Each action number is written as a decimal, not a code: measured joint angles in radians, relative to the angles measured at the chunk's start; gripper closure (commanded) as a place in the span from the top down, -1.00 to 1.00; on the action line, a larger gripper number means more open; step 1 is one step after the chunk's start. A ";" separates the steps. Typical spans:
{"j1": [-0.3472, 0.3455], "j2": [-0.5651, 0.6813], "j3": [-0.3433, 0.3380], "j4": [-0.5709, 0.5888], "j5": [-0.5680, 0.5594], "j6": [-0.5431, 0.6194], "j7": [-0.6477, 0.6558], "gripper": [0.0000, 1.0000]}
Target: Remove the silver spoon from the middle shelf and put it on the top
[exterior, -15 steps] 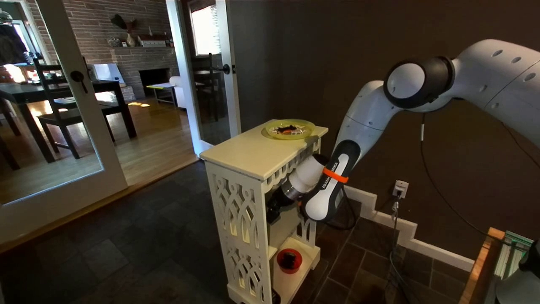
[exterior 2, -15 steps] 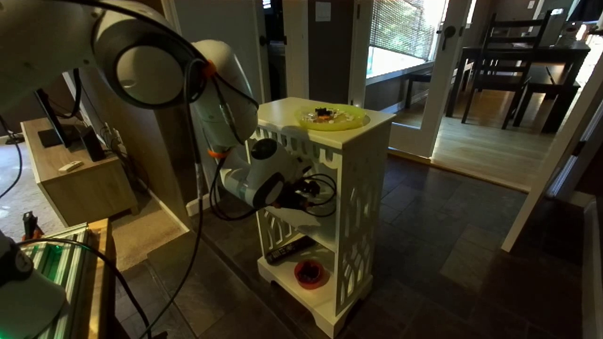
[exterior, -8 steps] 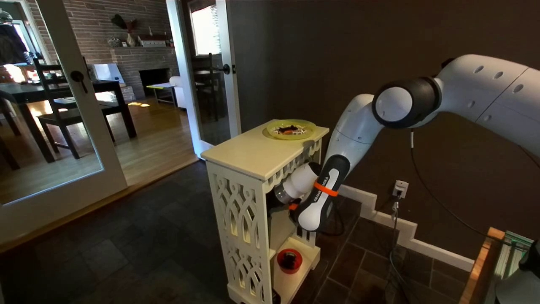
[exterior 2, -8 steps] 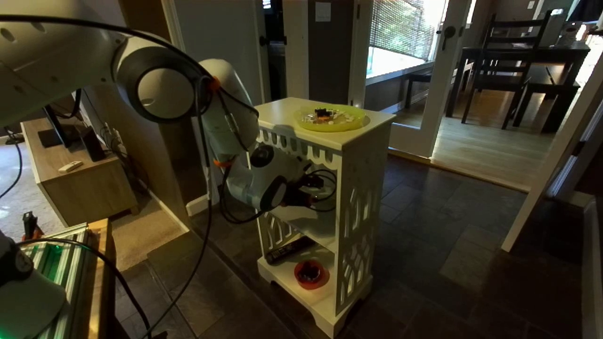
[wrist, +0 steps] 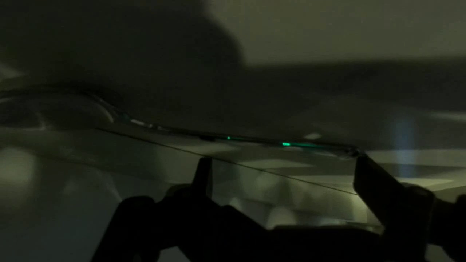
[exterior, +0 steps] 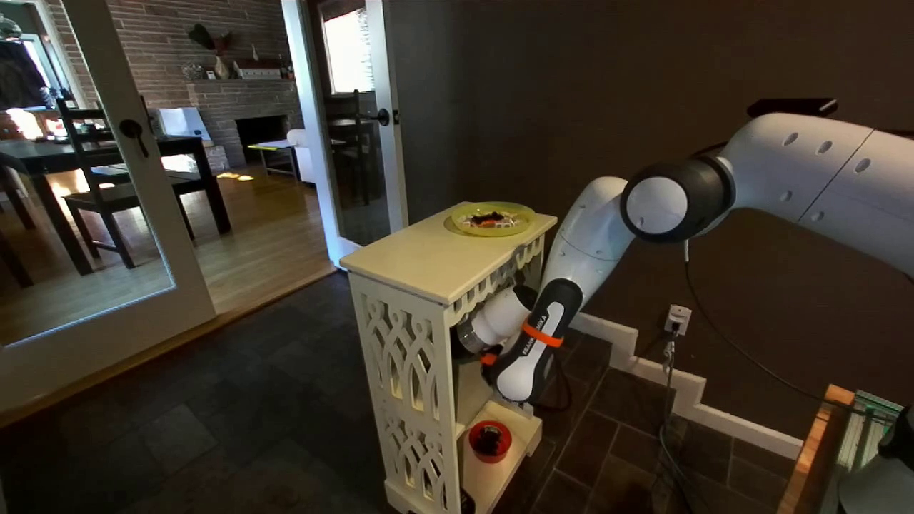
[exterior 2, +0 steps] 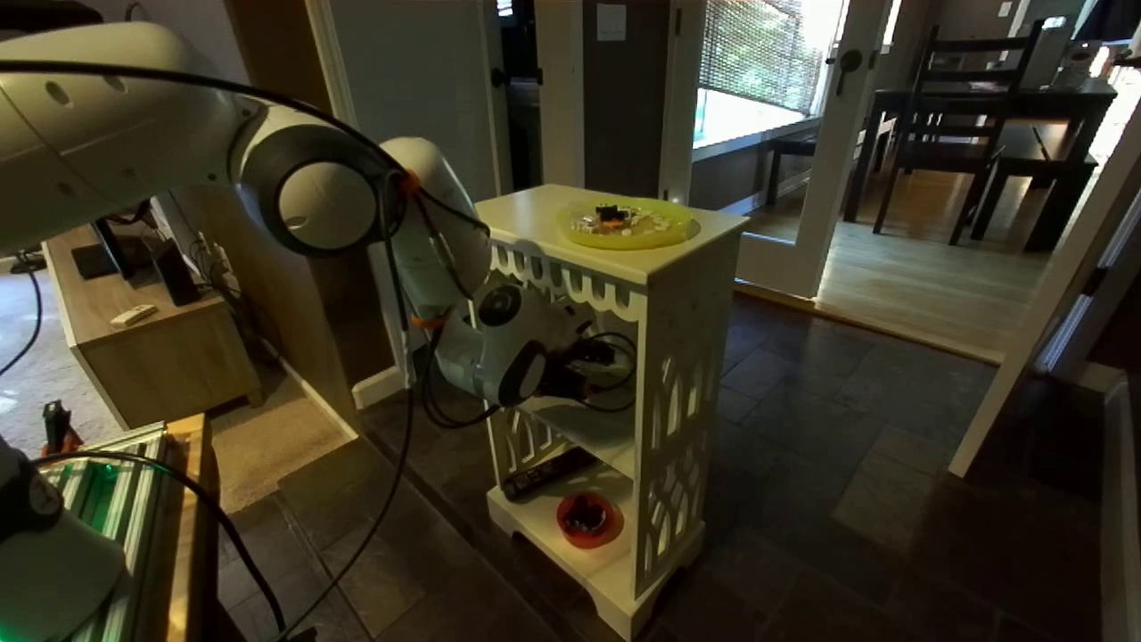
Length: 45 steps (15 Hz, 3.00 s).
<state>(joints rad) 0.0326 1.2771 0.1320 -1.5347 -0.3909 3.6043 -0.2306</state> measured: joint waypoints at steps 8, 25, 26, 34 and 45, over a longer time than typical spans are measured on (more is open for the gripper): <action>0.018 -0.004 -0.005 0.005 0.046 -0.048 0.085 1.00; 0.023 -0.145 -0.026 -0.228 0.123 -0.073 0.154 1.00; 0.028 -0.162 -0.034 -0.257 0.136 -0.073 0.154 1.00; 0.050 -0.213 -0.073 -0.371 0.159 -0.010 0.134 1.00; 0.095 -0.216 -0.129 -0.368 0.264 0.085 0.134 1.00</action>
<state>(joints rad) 0.1276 1.0614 0.0031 -1.9031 -0.1269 3.6889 -0.0966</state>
